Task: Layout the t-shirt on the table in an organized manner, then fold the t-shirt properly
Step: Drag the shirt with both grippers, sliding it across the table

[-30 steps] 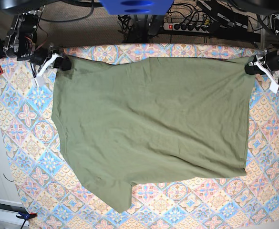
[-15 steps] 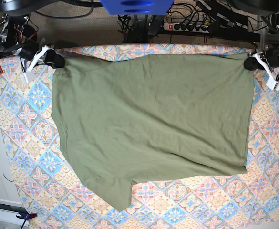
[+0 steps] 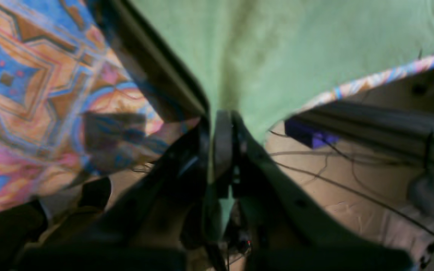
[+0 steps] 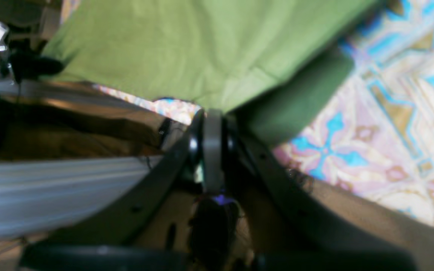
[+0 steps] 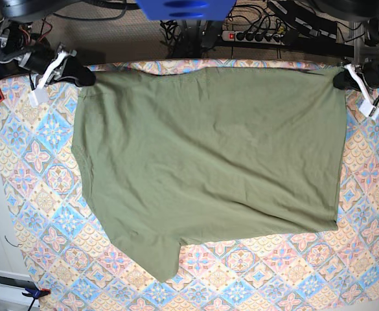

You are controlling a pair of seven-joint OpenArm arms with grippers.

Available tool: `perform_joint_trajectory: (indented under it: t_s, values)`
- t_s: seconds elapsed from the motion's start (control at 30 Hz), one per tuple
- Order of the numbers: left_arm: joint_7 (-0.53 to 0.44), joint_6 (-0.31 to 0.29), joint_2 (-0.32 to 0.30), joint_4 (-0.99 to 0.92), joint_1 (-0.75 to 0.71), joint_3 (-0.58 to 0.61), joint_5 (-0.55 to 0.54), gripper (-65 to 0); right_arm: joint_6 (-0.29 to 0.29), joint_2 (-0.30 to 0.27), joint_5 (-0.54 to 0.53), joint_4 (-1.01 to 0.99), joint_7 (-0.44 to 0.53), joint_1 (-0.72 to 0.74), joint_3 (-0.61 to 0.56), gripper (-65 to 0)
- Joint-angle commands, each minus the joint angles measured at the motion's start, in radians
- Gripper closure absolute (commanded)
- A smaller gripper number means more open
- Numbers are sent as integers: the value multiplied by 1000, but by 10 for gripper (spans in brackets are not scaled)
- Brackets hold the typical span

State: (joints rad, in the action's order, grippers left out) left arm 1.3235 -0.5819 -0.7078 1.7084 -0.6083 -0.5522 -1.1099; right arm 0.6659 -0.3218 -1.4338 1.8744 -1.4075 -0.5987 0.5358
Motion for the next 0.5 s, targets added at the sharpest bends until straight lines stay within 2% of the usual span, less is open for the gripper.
perform_joint_trajectory:
  t_s: [0.0, 0.2, 0.37, 0.47]
  values:
    - [-9, -5, -22, 18, -14, -13, -12, 0, 25, -17, -28, 24, 11, -16, 10, -11]
    - [-9, -13, -14, 18, -81, -121, -11, 0, 32, -17, -37, 32, 11, -76, 10, -11]
    - [-9, -92, -14, 18, -121, -205, -11, 0, 32, -20, -50, 34, 11, -89, 10, -11]
    - [-9, -106, 23, 14, -115, -279, -11, 0, 32, -30, -50, 37, 11, -88, 10, -11]
